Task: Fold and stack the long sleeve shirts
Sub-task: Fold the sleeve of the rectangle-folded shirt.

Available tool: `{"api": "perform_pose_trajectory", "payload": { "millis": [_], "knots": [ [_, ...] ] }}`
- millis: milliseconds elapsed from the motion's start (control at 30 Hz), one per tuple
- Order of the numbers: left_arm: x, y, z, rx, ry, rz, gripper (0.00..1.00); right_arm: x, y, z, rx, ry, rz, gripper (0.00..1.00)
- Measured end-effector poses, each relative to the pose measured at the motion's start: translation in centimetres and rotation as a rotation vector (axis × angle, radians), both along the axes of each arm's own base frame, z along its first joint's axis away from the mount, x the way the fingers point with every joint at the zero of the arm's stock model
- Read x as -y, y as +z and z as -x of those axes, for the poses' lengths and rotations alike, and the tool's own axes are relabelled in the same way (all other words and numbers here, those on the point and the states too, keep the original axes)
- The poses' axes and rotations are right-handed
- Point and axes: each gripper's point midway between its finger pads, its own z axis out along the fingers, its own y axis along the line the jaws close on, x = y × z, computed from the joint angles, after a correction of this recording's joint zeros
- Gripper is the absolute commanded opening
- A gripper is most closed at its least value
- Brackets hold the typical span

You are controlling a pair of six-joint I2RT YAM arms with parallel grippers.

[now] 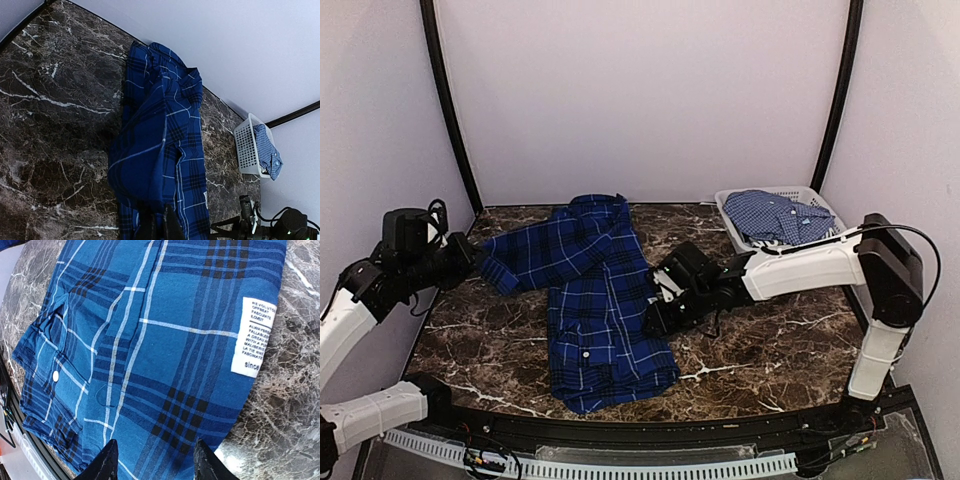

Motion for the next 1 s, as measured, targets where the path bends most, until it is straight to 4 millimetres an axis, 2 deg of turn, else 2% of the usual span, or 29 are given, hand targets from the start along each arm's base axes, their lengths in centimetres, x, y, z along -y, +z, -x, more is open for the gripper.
{"api": "perform_pose_trajectory", "payload": {
  "millis": [367, 533, 833, 1000],
  "knots": [
    [-0.6, 1.2, 3.5, 0.052, 0.01, 0.061, 0.0, -0.3, 0.1, -1.0, 0.011, -0.008, -0.008, 0.48],
    [-0.9, -0.1, 4.2, -0.007, 0.019, 0.053, 0.0, -0.5, 0.1, -1.2, 0.016, -0.008, -0.015, 0.48],
    [-2.0, -1.8, 4.4, -0.076, 0.076, -0.001, 0.0, -0.8, 0.5, -2.0, 0.028, -0.019, -0.03, 0.49],
    [-2.1, -1.8, 2.5, -0.103, 0.083, -0.07, 0.0, -2.4, 1.7, -4.0, 0.067, -0.02, -0.056, 0.48]
  ]
}}
